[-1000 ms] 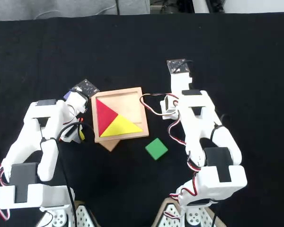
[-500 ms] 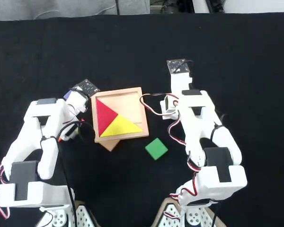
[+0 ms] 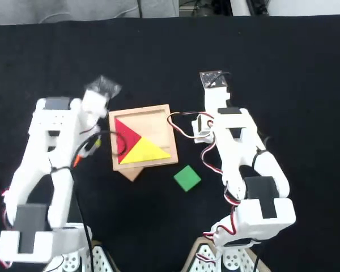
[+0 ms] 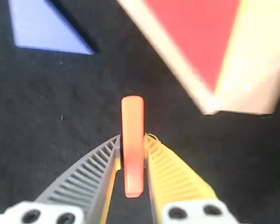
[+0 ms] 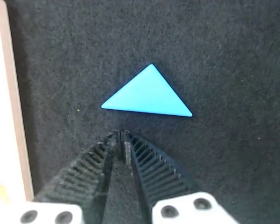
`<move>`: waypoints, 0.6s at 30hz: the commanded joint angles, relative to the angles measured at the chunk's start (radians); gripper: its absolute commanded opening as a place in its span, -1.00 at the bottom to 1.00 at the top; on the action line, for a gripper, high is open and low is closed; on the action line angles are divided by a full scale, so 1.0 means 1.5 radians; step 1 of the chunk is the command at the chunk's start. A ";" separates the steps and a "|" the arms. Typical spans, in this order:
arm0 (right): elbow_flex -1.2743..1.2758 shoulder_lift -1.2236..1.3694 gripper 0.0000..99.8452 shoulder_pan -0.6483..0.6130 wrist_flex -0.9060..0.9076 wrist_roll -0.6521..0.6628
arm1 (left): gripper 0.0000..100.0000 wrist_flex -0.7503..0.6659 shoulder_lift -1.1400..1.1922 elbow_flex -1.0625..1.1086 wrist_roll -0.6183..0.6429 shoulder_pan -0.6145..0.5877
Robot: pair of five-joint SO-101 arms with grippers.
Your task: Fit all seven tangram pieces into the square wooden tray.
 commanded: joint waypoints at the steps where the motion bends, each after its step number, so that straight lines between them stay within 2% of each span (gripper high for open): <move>1: -0.038 -0.008 -0.98 0.021 0.009 0.000 | -0.88 0.141 -0.105 -0.210 0.233 0.097; 5: -0.039 -0.024 -0.98 0.059 0.009 -0.006 | -0.88 0.134 -0.124 -0.284 0.446 0.205; 7: -0.039 -0.030 -0.98 0.080 0.006 -0.036 | -0.88 0.107 -0.107 -0.282 0.538 0.251; 11: -0.043 -0.032 -0.98 0.123 0.004 -0.068 | -0.88 -0.002 -0.032 -0.244 0.741 0.273; 15: -0.041 -0.032 -0.98 0.134 -0.009 -0.077 | -0.88 -0.130 0.082 -0.211 0.801 0.276; 18: -0.043 -0.030 -0.98 0.135 -0.010 -0.076 | -0.88 -0.151 0.145 -0.214 0.820 0.294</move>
